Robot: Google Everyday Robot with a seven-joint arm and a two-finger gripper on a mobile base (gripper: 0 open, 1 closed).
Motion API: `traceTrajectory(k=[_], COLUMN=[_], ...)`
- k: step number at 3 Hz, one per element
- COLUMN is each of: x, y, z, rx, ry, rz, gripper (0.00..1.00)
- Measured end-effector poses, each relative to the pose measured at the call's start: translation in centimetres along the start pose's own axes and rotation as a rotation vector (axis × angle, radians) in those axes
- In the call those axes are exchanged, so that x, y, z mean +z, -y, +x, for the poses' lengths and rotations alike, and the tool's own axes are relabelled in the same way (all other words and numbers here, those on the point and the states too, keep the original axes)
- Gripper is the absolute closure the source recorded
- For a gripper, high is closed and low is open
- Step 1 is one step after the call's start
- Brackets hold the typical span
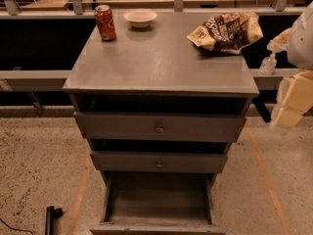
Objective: Place brown chip bag into bottom drawer
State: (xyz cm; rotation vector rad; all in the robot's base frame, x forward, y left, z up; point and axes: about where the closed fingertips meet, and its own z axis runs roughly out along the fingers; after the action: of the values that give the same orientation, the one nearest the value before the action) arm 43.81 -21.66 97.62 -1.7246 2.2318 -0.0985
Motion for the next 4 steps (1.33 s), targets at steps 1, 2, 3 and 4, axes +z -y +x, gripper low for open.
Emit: traceTrajectory(k=[1, 2, 3, 4], x=[0.0, -0.1, 0.8, 2.8], y=[0.0, 0.7, 4.9, 11.6], z=[0.0, -0.4, -1.0, -2.1], rx=[0.0, -0.003, 0.07, 0.152], ry=[0.0, 0.061, 0.193, 0.345], rz=[0.0, 0.034, 0.108, 0.183], gripper=[0.0, 0.0, 0.0, 0.0])
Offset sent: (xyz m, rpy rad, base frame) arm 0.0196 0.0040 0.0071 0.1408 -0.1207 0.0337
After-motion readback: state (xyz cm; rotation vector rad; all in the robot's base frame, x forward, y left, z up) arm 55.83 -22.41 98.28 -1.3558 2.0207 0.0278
